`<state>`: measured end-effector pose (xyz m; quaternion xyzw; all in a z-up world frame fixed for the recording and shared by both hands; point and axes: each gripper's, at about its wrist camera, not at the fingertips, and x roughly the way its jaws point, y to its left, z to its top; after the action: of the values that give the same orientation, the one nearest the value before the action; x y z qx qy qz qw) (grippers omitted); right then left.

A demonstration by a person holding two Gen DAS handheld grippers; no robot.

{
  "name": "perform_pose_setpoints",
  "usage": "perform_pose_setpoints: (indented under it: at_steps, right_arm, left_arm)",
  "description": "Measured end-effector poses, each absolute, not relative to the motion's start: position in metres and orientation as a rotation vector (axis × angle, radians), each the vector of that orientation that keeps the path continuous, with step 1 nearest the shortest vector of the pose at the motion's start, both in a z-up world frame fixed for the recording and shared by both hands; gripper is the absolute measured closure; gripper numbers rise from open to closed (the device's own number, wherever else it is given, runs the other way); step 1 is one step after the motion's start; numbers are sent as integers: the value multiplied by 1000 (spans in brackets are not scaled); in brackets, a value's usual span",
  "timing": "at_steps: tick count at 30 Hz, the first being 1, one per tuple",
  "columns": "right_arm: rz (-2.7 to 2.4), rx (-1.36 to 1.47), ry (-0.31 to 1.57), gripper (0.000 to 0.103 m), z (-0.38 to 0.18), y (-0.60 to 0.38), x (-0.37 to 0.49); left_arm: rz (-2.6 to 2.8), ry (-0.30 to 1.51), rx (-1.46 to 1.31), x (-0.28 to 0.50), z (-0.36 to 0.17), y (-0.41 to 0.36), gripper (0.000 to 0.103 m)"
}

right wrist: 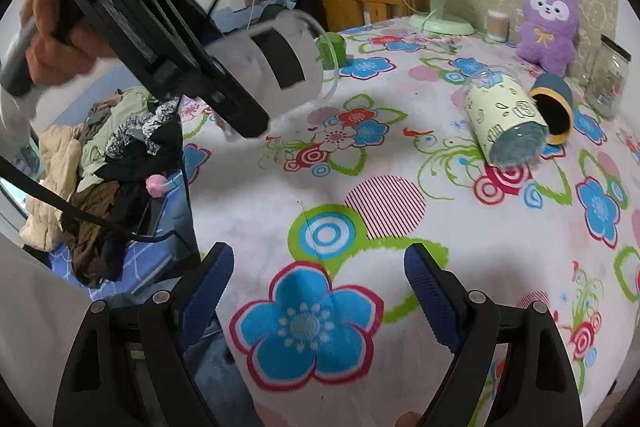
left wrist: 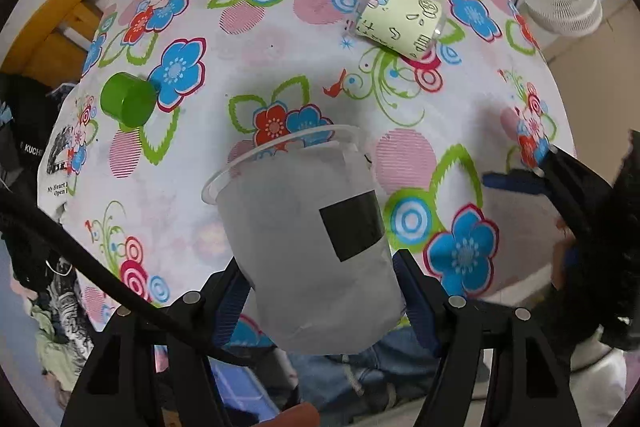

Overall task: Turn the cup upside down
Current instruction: 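Roll the held cup over with the left gripper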

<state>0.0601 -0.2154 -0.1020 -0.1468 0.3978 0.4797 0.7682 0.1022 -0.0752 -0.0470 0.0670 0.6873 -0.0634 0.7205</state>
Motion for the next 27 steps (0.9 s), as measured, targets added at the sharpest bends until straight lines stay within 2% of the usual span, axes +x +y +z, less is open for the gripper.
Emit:
perform_pose_setpoints:
  at_steps: [20, 27]
  right_arm:
    - [1001, -516, 1029, 14, -115, -186, 73]
    - [1017, -533, 1026, 14, -113, -182, 67]
  left_arm:
    - [-123, 1733, 382, 110, -62, -77, 31]
    - [-74, 1846, 600, 112, -72, -83, 31]
